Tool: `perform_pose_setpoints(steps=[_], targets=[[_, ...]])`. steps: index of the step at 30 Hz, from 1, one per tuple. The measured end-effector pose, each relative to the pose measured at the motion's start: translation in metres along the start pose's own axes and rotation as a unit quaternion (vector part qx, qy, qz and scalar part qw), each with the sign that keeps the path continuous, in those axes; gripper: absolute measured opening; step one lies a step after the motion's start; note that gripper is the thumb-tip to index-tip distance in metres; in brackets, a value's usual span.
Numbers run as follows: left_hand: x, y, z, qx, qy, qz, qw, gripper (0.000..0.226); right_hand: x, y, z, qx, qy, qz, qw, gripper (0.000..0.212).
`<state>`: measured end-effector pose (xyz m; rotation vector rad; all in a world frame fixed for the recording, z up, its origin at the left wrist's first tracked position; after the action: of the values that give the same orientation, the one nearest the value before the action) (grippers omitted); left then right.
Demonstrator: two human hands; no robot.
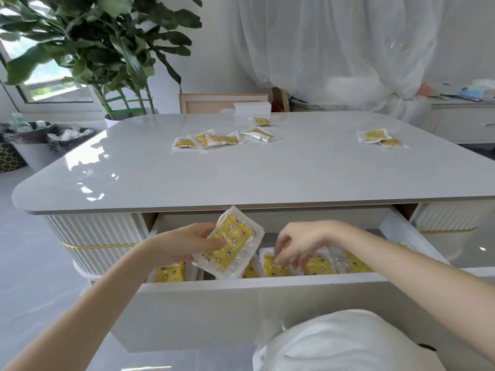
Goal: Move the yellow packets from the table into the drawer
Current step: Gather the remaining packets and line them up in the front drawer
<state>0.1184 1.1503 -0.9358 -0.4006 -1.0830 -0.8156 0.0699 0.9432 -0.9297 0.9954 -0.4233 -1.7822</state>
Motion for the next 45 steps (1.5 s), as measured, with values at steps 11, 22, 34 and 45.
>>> perform_pose_setpoints(steps=[11, 22, 34, 45], targets=[[0.037, -0.027, -0.002, 0.025, -0.083, 0.099, 0.991, 0.028, -0.013, 0.047, 0.016, 0.076, 0.163, -0.376, 0.909, 0.039], [0.092, -0.063, -0.046, 0.204, -0.219, -0.062, 0.952, 0.03, 0.019, 0.098, 0.051, 0.264, 0.169, -0.232, 0.921, 0.024], [0.059, -0.115, -0.103, -0.048, -0.031, -0.503, 0.862, 0.047, 0.089, 0.085, 0.07, 0.157, 0.035, -0.014, 0.987, 0.015], [0.003, -0.065, -0.118, -0.086, 0.219, -0.632, 0.738, 0.133, 0.104, 0.037, 0.02, 0.044, -0.014, -0.039, 0.998, 0.009]])
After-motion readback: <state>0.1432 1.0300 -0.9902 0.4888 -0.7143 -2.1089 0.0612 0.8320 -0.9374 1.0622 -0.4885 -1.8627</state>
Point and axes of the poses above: each hand's wrist, its own z-axis away from the middle knuckle, its own y-axis out of the back of the hand, x = y × z, the point moved 5 cm from there along -z, towards the middle knuckle, and after that the axes turned 8 degrees about z, right-handed, at the moved point
